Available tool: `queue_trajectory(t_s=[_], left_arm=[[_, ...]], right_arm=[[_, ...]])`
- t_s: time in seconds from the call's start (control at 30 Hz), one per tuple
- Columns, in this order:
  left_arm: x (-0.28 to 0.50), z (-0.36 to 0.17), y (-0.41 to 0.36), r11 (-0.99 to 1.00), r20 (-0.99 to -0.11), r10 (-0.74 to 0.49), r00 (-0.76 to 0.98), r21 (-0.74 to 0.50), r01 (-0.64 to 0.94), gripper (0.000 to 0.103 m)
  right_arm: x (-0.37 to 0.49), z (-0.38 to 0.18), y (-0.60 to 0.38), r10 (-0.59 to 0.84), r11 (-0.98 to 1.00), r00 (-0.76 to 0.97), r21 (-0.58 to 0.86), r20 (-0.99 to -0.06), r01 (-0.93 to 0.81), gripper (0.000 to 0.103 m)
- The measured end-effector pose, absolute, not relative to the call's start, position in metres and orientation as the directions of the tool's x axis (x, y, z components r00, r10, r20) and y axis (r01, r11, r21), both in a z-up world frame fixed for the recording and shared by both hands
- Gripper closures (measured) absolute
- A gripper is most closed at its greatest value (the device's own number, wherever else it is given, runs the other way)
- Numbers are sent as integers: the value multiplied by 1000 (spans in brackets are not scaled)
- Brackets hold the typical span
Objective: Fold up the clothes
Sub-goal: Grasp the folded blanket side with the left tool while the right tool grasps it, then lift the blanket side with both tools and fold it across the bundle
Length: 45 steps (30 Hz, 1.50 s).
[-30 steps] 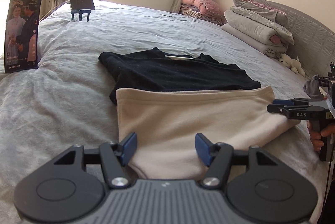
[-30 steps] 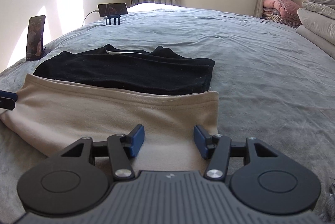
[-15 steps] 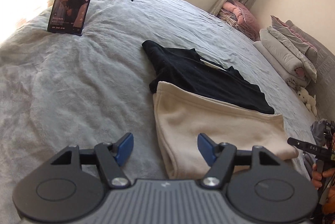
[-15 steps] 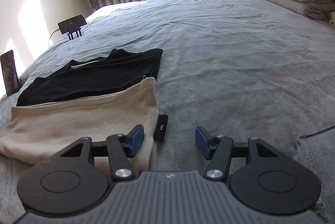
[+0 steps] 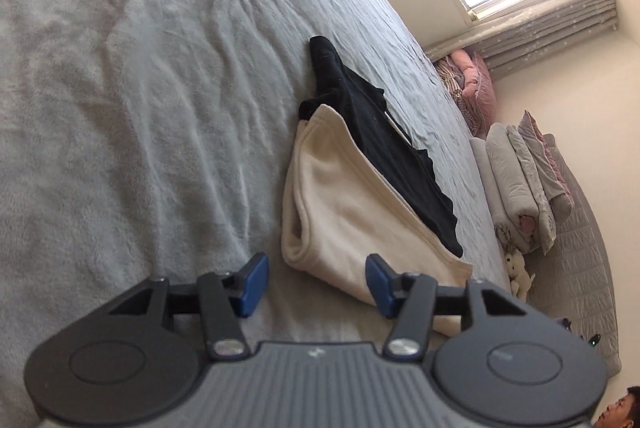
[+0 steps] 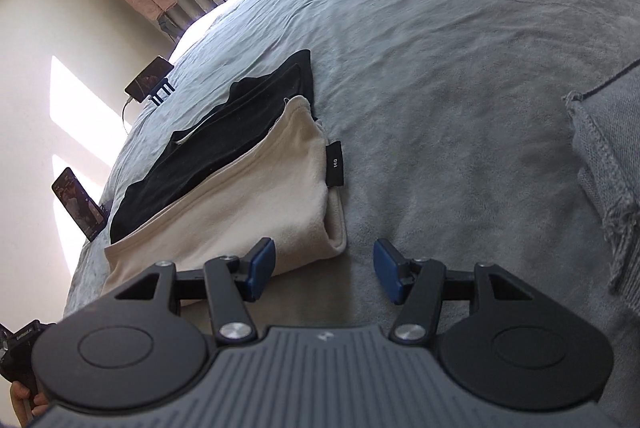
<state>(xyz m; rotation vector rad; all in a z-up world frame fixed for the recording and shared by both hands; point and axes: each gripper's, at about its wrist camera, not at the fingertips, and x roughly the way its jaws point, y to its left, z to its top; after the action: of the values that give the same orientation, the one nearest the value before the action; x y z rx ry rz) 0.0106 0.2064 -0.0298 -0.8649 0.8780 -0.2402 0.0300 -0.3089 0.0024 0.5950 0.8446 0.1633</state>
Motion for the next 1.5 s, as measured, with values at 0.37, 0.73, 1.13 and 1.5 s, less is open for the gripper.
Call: queue_trajectory(t_s=[0.37, 0.73, 1.13, 1.5], left_arm=[[17, -39, 184, 616, -597, -399, 696, -737, -278, 90], [23, -12, 191, 531, -485, -406, 775, -815, -232, 93], [87, 20, 195, 520, -446, -356, 821, -825, -223, 93], [178, 17, 190, 527, -448, -309, 839, -815, -240, 94]], right_arm=[[34, -7, -304, 369, 769, 700, 624, -612, 140, 84], [43, 34, -301, 350, 753, 776, 651, -525, 100, 85], [109, 57, -294, 282, 759, 834, 642, -473, 107, 87], [190, 38, -296, 236, 742, 849, 652, -472, 156, 88]])
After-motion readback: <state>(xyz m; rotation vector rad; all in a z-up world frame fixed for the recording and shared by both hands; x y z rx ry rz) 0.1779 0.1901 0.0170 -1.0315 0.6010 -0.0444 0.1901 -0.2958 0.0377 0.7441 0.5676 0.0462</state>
